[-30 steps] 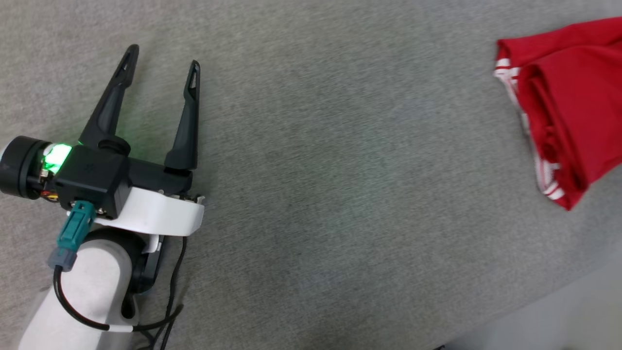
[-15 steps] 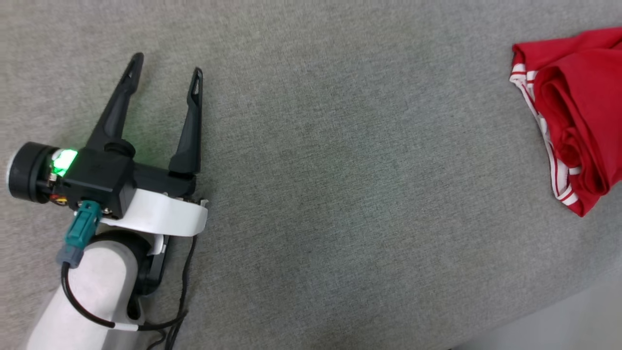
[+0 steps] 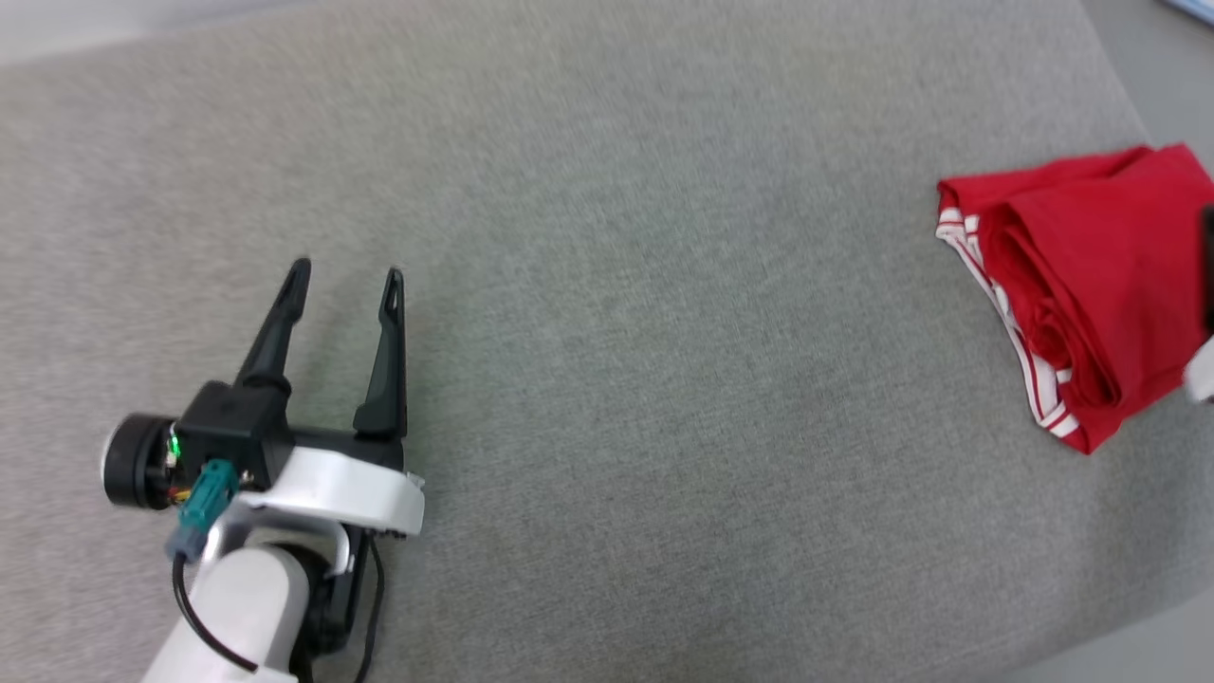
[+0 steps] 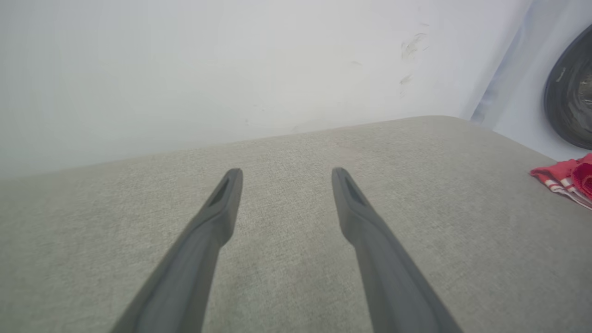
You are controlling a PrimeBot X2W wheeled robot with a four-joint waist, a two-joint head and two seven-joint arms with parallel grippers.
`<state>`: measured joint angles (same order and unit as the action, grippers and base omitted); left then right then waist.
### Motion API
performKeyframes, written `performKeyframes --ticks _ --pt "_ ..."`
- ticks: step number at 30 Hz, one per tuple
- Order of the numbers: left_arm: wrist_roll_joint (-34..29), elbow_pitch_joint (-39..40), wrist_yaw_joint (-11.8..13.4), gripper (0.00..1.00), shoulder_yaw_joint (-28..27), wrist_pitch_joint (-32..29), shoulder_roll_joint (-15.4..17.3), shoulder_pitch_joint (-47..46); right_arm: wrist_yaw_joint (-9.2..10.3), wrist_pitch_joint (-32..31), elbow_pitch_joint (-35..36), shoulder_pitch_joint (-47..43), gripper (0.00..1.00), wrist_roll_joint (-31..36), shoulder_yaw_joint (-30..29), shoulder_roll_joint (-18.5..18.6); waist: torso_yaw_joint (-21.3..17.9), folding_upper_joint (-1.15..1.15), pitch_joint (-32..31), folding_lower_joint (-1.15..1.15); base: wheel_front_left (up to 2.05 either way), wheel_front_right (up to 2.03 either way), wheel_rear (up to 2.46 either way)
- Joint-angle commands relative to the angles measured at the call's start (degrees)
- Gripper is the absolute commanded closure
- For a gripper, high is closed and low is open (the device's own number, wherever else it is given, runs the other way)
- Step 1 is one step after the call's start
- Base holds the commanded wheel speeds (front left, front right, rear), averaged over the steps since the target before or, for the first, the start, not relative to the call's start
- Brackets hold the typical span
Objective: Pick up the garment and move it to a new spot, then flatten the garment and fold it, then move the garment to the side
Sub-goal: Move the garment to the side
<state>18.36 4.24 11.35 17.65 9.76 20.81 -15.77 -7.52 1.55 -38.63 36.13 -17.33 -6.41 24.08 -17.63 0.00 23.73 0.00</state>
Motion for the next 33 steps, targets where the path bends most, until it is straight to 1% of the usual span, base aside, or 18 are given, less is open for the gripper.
performKeyframes --ticks 1,2,3,6,10,11,12,17,20,25,28,33 --pt "0.7 -0.9 0.3 0.0 -0.3 0.8 -0.7 1.5 0.07 0.4 2.8 -2.9 0.0 1.1 -0.3 -2.2 2.1 0.0 -4.2 0.0 0.0 0.0 0.0" --pt "1.1 -1.4 0.5 0.0 -0.4 1.0 -0.9 2.1 0.07 0.5 4.7 -4.3 0.0 1.4 -0.5 -3.2 2.4 0.0 -4.9 0.0 0.0 0.0 0.0" --pt "2.1 -2.8 0.7 0.0 -0.5 1.7 -1.6 3.8 0.07 1.0 10.0 -9.1 0.0 2.4 -0.9 -6.0 3.6 0.0 -7.2 0.0 0.0 0.0 0.0" --pt "2.9 -4.1 0.6 0.0 -0.4 2.4 -2.4 5.1 0.07 1.3 15.2 -13.5 0.0 3.4 -0.8 -9.2 5.0 0.0 -9.1 0.0 0.0 0.0 0.0" --pt "3.1 -6.0 0.6 0.0 0.1 2.9 -2.7 6.4 0.07 1.4 21.6 -19.2 0.0 4.2 -1.3 -12.3 7.1 0.0 -11.5 0.0 0.0 0.0 0.0" --pt "3.1 -6.0 0.6 0.0 0.1 2.9 -2.7 6.4 0.07 1.4 21.6 -19.2 0.0 4.2 -1.3 -12.3 7.1 0.0 -11.5 0.0 0.0 0.0 0.0" --pt "3.4 -6.5 0.5 0.0 0.2 3.0 -2.9 6.5 0.07 1.0 23.1 -20.5 0.0 4.2 -1.2 -13.2 7.7 0.0 -12.1 0.0 0.0 0.0 0.0" --pt "3.8 -8.6 0.6 0.0 0.4 3.7 -3.7 7.7 0.06 -0.3 31.4 -26.7 0.0 4.9 -0.1 -16.7 10.6 0.0 -14.5 0.0 0.0 0.0 0.0" --pt "4.1 -10.1 0.7 0.0 0.3 4.1 -4.3 8.5 0.06 -1.6 35.6 -29.7 0.0 6.0 0.7 -18.3 12.2 0.0 -16.3 0.0 0.0 0.0 0.0" --pt "5.8 -12.2 1.0 0.0 -1.4 4.8 -4.8 10.9 0.06 -3.5 41.5 -33.5 0.0 8.1 2.7 -19.6 13.5 0.0 -19.6 0.0 0.0 0.0 0.0" --pt "6.4 -12.7 1.0 0.0 -2.6 5.1 -4.6 12.5 0.06 -4.3 43.7 -35.6 0.0 9.0 3.5 -20.1 14.2 0.0 -21.8 0.0 0.0 0.0 0.0" --pt "6.9 -13.0 0.2 0.0 -3.8 5.3 -4.0 14.7 0.06 -5.3 46.6 -38.7 0.0 10.8 4.1 -20.5 14.9 0.0 -24.6 0.0 0.0 0.0 0.0"
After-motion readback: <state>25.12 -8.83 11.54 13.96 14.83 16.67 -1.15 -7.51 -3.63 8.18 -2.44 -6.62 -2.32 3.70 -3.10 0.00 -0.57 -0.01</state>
